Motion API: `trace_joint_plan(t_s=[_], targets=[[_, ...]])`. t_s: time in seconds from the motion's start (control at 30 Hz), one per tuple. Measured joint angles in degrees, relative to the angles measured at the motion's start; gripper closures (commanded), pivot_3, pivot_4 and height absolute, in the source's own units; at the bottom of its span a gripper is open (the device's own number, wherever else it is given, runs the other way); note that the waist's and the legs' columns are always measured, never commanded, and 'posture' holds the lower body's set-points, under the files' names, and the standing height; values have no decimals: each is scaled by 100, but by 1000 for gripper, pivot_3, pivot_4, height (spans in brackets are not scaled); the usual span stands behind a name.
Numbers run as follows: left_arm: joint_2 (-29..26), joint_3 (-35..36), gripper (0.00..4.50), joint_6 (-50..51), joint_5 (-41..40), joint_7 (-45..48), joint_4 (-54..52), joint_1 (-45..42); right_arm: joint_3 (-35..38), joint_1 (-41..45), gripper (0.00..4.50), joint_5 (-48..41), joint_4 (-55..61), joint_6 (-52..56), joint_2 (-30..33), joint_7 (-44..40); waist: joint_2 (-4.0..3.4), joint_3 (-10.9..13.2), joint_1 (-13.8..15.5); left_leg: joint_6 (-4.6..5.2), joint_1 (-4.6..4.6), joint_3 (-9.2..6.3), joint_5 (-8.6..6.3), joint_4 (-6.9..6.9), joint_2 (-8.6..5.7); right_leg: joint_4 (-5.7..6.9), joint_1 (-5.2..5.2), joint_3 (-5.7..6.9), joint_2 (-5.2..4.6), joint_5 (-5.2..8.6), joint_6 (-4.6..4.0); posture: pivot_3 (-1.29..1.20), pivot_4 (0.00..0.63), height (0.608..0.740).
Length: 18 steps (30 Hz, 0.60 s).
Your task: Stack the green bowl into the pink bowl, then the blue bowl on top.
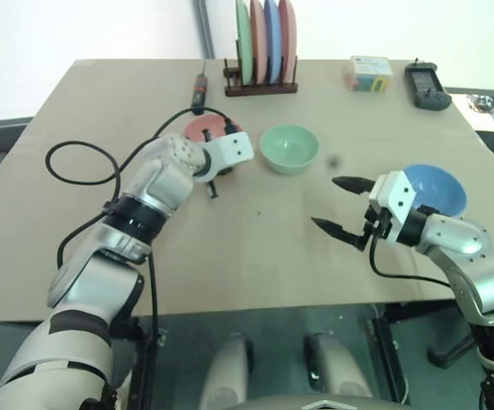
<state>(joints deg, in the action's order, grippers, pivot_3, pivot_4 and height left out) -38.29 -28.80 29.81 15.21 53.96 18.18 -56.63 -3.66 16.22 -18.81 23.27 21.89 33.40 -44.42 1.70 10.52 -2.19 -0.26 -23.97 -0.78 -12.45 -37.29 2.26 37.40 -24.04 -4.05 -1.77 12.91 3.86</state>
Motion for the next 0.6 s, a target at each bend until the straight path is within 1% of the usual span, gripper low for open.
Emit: trace_joint_plan(t_s=[0.07, 0.1, 0.17, 0.23, 0.27, 0.3, 0.33, 0.43, 0.53, 0.6], targets=[[-311, 206, 4379, 28, -233, 393, -701, 361, 12, -30, 0, 13, 7, -12, 7, -7, 0, 0, -27, 0, 0, 4, 0, 0, 1, 11, -7, -4, 0, 0, -1, 0, 150, 740], [-633, 373, 4379, 11, -433, 678, -1288, 715, 47, -100, 0, 10, 45, -36, 38, -15, -1, 0, -52, 0, 0, 14, 0, 5, 4, 18, -16, -14, 0, 0, -2, 0, 150, 740], [-1606, 864, 4379, -142, -1041, 1436, -2654, 1798, 242, -370, 0, 7, 43, -76, 222, -37, -2, 1, -93, -1, -1, 18, 0, 14, 5, 32, -30, -20, -2, 4, -8, 0, 150, 740], [-1962, 1104, 4379, -242, -1342, 1784, -3211, 2198, 406, -464, 0, 7, 18, -83, 296, -42, 0, 3, -22, 0, 0, 14, 0, 8, 5, 42, -31, -13, -1, 5, -10, 0, 150, 740], [-2005, 1155, 4379, -284, -1418, 1861, -3368, 2247, 424, -454, 0, 3, 20, -90, 299, -43, 1, 3, 42, 0, 0, 6, 0, -2, 4, 43, -24, -4, -1, 7, -10, 0, 150, 740], [-2075, 1290, 4379, -373, -1569, 1958, -3740, 2352, 445, -491, 0, -20, 53, -113, 309, -53, 1, 3, 115, 0, 7, 7, 0, -14, 4, 41, -13, -4, -1, 31, -11, 0, 150, 740], [-1936, 1295, 4379, -341, -1649, 1946, -3921, 2331, 468, -565, 0, -19, 51, -114, 337, -55, -2, 1, 166, 1, 24, 7, 1, -25, 0, 38, 12, -5, -3, 33, -9, 0, 150, 740], [-1501, 1158, 4379, -297, -1641, 1837, -3988, 2228, 486, -623, 0, -23, 57, -115, 348, -58, -1, 1, 168, 1, 18, 9, 1, -58, 0, 36, 23, -8, -2, 33, -6, 0, 150, 740], [-1002, 751, 3441, -343, -1587, 1818, -3819, 1952, 547, -750, 0, -42, 86, -107, 385, -54, 0, 0, 141, 1, 15, 8, 0, -69, -1, 45, 24, -11, 0, 32, -5, 0, 150, 740], [-921, 646, 2722, -427, -1542, 1835, -3700, 1854, 584, -791, 0, -43, 114, -105, 395, -44, -1, 1, 130, 1, 16, 5, 0, -67, 3, 46, 21, -11, 7, 32, -5, 0, 150, 740]])
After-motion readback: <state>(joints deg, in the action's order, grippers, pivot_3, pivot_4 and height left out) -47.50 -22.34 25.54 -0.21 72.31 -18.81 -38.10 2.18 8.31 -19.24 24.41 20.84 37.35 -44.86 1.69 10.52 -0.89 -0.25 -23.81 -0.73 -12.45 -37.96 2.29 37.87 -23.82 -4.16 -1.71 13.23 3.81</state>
